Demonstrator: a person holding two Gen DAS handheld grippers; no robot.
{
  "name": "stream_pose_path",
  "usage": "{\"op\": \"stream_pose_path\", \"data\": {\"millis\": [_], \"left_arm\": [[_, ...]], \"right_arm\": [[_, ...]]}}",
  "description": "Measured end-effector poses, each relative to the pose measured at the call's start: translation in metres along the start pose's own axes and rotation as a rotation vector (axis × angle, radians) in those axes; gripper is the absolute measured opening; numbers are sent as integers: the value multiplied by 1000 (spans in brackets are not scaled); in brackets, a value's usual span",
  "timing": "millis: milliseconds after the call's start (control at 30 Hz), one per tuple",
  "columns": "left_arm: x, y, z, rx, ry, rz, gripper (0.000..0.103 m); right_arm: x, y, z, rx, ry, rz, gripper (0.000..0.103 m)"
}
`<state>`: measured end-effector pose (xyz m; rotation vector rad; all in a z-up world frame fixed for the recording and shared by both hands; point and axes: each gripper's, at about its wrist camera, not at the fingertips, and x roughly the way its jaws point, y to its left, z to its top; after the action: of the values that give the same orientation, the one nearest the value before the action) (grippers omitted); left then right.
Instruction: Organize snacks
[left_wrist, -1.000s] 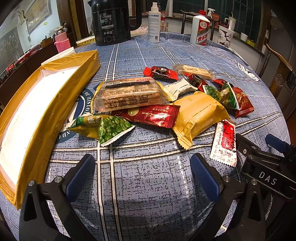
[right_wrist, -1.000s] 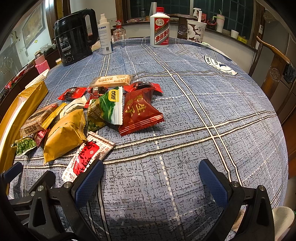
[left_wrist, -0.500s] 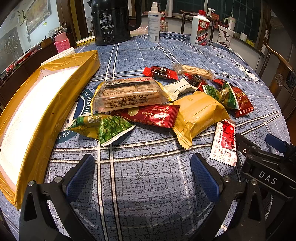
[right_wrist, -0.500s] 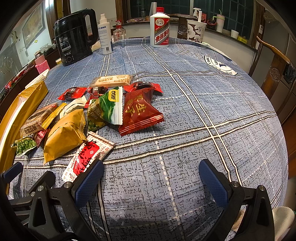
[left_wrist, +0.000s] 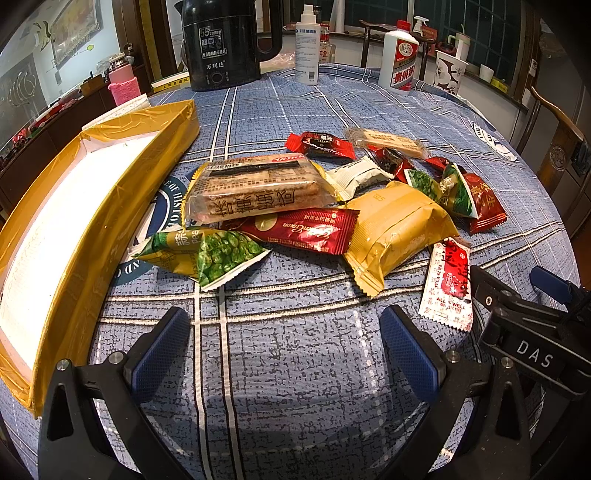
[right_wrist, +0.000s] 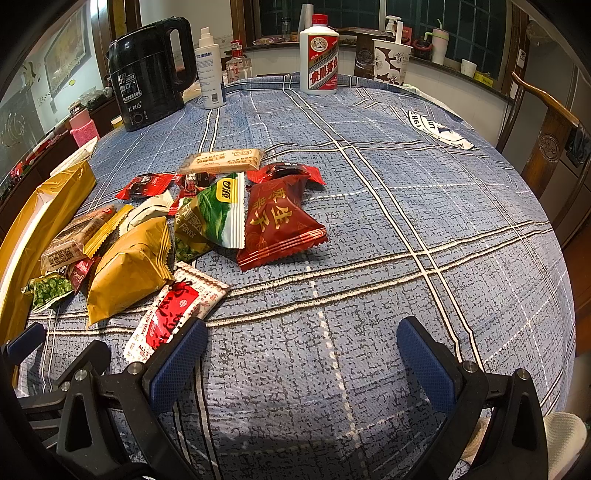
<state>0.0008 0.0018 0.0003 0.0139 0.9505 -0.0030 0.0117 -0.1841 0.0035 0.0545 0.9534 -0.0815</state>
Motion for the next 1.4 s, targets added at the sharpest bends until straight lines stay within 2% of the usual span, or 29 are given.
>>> {"op": "stream_pose_path", "data": {"millis": [133, 233, 367, 433, 467, 533, 567, 667, 767, 800, 833, 900, 967, 1000, 1067, 1200, 1300, 1367, 1400], "left_arm": [[-2, -1, -1, 26, 34, -14, 103], [-3, 0, 1, 65, 94, -43, 103], [-8, 2, 3, 98, 217, -72, 102], [-19, 11, 2, 70, 220, -115, 92], [-27, 16, 2, 58, 202, -134, 91], [-48, 30, 6, 45, 137, -155, 90], [-59, 37, 8, 46, 102, -154, 90], [-93, 56, 23, 70, -31, -119, 90], [-130, 77, 49, 74, -221, -81, 91], [-137, 82, 57, 65, -262, -84, 93], [-143, 87, 67, 54, -306, -96, 99], [-141, 94, 88, 38, -335, -106, 103], [-130, 97, 102, 38, -307, -106, 103], [-120, 93, 107, 57, -280, -72, 103], [-99, 82, 110, 130, -204, -34, 103], [-56, 65, 103, 247, -50, -146, 94], [-33, 55, 105, 309, 12, -183, 93], [-18, 47, 111, 341, 57, -216, 93], [-10, 43, 115, 360, 75, -226, 93]], "right_arm": [[0, 1, -2, 4, 0, -7, 102], [0, 0, -1, -4, 5, -2, 102], [1, 2, 1, -36, 39, 23, 103], [-2, 2, 2, -47, 73, 34, 102], [-3, 2, 2, -53, 91, 43, 102], [-12, 2, 1, -47, 110, 94, 93], [-17, 2, 0, -42, 108, 117, 93], [-41, -1, 5, -42, 40, 146, 92], [-53, -2, 16, -37, 2, 195, 92], [-53, -2, 20, -31, 4, 216, 90], [-51, -2, 24, -24, 11, 232, 88], [-42, 3, 31, -12, 55, 258, 87], [-31, 10, 30, -7, 106, 274, 78], [-26, 16, 29, -7, 119, 269, 72], [-16, 22, 28, -6, 140, 253, 71], [-4, 35, 28, -12, 161, 226, 71], [1, 44, 30, -36, 159, 180, 67], [2, 47, 32, -51, 157, 155, 55], [3, 47, 32, -59, 157, 143, 45]]}}
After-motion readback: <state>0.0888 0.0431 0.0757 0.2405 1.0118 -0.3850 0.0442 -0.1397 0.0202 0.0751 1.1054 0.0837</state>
